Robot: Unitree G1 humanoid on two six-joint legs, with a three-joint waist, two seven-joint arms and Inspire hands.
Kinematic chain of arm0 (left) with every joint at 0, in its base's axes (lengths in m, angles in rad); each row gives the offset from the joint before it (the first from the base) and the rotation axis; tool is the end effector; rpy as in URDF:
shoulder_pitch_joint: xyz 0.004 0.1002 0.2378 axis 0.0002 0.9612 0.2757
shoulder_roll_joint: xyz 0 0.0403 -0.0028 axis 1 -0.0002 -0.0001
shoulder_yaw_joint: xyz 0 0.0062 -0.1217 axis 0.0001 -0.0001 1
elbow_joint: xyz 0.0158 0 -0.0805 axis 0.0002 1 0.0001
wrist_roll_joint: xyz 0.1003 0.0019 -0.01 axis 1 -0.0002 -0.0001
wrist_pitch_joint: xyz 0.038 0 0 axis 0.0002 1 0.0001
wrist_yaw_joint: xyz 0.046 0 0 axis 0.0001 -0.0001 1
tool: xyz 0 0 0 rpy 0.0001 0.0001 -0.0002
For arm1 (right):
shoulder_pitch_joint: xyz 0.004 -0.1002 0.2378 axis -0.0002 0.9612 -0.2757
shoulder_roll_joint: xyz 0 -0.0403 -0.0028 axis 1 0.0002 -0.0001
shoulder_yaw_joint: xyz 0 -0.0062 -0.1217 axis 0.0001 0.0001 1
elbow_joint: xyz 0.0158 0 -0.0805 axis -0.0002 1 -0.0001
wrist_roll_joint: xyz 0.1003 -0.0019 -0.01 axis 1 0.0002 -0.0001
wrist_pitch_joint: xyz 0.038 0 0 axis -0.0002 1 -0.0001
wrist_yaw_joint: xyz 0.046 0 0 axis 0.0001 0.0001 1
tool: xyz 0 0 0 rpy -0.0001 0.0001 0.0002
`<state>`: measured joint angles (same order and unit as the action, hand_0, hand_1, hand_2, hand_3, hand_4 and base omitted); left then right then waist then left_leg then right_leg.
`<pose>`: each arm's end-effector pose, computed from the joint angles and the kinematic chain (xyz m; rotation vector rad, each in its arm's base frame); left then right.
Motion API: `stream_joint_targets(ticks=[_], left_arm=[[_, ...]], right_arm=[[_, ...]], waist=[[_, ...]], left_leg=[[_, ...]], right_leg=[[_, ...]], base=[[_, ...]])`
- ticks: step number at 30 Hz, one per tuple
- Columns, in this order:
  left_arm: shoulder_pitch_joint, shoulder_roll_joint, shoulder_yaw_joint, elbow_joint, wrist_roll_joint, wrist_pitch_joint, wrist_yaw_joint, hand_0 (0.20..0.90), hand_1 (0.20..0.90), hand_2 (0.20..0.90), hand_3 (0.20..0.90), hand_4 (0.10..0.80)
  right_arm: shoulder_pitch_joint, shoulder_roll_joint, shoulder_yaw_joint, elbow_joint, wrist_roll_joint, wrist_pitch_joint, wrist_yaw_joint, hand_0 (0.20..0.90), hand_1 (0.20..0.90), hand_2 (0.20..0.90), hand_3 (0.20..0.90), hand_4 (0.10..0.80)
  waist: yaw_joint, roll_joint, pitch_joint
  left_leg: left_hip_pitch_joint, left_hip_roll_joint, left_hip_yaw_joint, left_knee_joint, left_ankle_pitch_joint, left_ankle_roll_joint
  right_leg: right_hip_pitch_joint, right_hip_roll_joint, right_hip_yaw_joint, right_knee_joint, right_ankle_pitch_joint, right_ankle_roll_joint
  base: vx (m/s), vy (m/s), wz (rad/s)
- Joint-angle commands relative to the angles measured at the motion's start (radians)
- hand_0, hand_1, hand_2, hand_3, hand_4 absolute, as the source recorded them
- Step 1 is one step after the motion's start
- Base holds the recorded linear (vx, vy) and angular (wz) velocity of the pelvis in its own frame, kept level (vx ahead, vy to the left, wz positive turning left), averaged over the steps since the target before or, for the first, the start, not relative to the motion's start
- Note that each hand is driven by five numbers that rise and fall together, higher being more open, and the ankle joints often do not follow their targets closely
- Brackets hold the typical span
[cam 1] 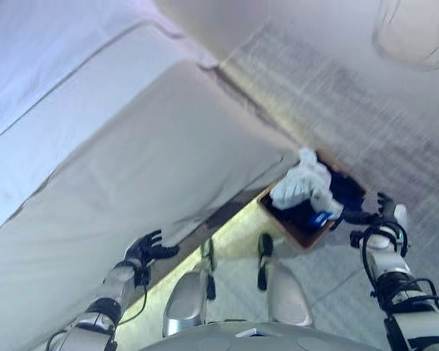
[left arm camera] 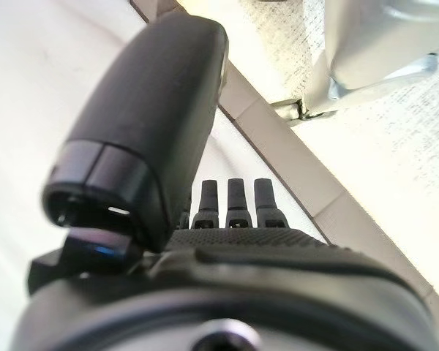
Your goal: Pick up the clothes from the bed and place them into the basket
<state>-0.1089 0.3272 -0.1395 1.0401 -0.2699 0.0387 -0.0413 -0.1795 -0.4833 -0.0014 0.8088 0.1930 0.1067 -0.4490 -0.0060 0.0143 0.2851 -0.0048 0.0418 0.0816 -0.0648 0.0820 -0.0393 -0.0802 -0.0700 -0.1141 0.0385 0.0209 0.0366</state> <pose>0.1430 0.2491 -0.1021 0.1064 0.9641 0.1268 0.1967 -0.2995 -0.0395 -0.4087 0.6302 -0.6871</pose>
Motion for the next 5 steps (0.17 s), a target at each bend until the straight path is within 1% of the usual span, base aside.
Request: stream_joint_targets(ticks=[1,3,4,5], left_arm=[[0.041,0.021,-0.014,0.063,0.078,-0.016,-0.044,0.9,0.9,0.9,0.9,0.8],[0.038,0.008,-0.018,0.091,0.054,-0.009,-0.072,0.9,0.9,0.9,0.9,0.8],[0.035,-0.003,-0.017,0.119,0.06,-0.011,-0.082,0.9,0.9,0.9,0.9,0.8],[0.035,-0.003,-0.017,0.119,0.06,-0.011,-0.082,0.9,0.9,0.9,0.9,0.8]], right_arm=[[0.031,0.019,0.011,0.058,0.011,-0.039,0.099,0.9,0.9,0.9,0.9,0.8],[0.046,0.061,0.018,0.118,0.023,-0.05,0.152,0.9,0.9,0.9,0.9,0.8],[0.059,0.099,0.023,0.172,0.025,-0.065,0.179,0.9,0.9,0.9,0.9,0.8],[0.059,0.1,0.024,0.173,0.025,-0.065,0.179,0.9,0.9,0.9,0.9,0.8]], waist=[[0.007,-0.041,-0.158],[0.006,-0.045,-0.18],[0.004,-0.048,-0.197],[0.004,-0.048,-0.197]], left_leg=[[0.022,-0.053,0.047,0.01,-0.103,0.057],[0.056,-0.053,0.051,-0.003,-0.108,0.058],[0.078,-0.054,0.051,-0.011,-0.113,0.06],[0.08,-0.054,0.051,-0.011,-0.113,0.06]], right_leg=[[0.042,-0.006,-0.013,-0.036,0.02,0.042],[0.071,-0.002,-0.015,-0.049,0.021,0.043],[0.094,0.002,-0.013,-0.059,0.02,0.041],[0.096,0.002,-0.013,-0.059,0.021,0.041]], base=[[0.063,0.12,0.01],[0.06,0.099,0.04],[0.068,0.048,0.08],[0.043,0.029,0.07]])
